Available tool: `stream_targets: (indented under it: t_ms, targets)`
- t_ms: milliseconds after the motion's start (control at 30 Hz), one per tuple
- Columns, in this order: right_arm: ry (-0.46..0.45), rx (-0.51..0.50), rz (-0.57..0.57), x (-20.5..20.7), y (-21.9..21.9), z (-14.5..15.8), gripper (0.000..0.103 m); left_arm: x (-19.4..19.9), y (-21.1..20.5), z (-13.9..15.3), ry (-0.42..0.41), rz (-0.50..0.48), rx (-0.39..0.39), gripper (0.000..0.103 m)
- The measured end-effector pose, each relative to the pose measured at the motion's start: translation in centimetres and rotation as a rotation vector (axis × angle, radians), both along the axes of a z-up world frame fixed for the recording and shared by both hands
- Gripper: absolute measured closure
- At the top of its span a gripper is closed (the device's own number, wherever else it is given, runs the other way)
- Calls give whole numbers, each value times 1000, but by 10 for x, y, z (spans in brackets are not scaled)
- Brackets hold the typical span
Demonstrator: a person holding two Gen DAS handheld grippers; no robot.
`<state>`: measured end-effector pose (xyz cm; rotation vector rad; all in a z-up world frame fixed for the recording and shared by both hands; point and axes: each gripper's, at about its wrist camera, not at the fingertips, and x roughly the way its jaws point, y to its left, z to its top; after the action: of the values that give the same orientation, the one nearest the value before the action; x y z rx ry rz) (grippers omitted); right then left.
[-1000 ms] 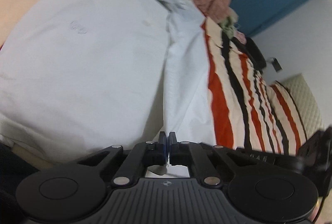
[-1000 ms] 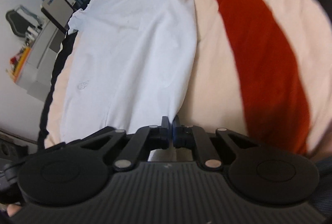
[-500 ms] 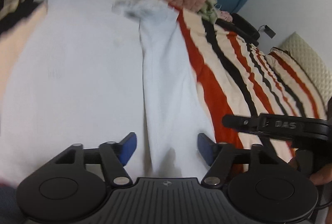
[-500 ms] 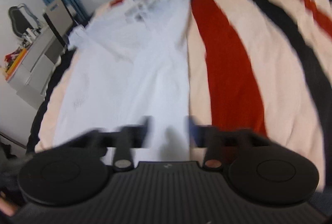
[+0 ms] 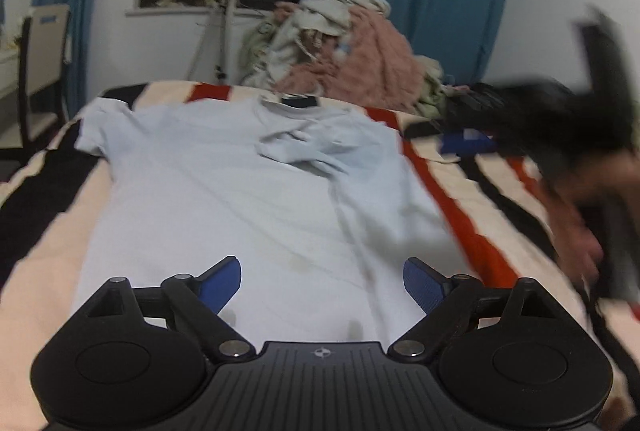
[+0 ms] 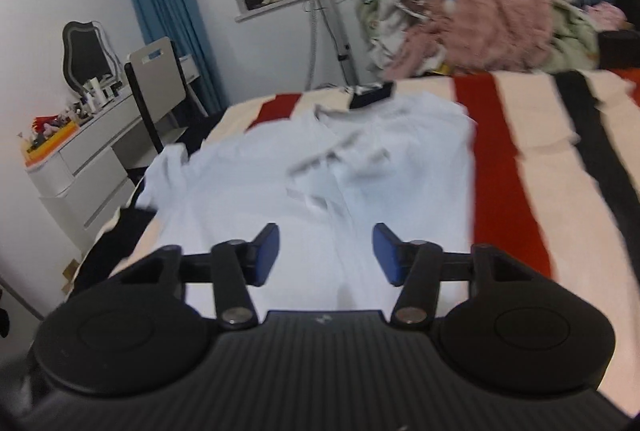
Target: Fold clothes
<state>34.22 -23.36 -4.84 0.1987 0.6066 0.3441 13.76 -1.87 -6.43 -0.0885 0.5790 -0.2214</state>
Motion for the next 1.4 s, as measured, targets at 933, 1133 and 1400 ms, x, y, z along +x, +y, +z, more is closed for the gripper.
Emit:
stream_targets:
  t_ms: [933,1133,1400]
  targets:
    - [-80,-142,-94,158,85,-34,22,59,58,-29,-15,130,-126,13]
    - [-138,-62,-113,66,54,4,20,42,59,-11,-61,118,-115,13]
    - [-262,-61,-107,-96,35,36,20,-12,45,15,-149,89,-67,13]
